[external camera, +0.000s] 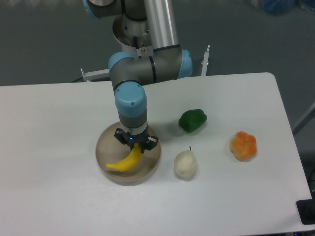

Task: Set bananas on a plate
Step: 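Open the gripper to release the banana on the plate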

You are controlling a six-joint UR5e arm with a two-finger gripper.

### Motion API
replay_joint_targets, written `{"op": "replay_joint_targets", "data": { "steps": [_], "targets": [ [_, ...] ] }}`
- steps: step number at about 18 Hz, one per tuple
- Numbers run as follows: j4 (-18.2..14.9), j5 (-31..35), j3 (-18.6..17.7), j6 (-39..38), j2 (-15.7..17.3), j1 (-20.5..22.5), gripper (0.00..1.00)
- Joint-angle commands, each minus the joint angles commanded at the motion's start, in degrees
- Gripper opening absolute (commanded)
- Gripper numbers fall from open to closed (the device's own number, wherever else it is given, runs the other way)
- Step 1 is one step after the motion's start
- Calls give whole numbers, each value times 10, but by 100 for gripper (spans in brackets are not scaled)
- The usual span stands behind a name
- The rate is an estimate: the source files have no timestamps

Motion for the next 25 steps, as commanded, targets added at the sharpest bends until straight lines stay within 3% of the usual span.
{"op": "replay_joint_targets", "data": {
  "steps": [22,25],
  "targets": [
    [3,4,0,7,-16,-1,43],
    [2,4,6,9,-11,0,86]
  ]
}}
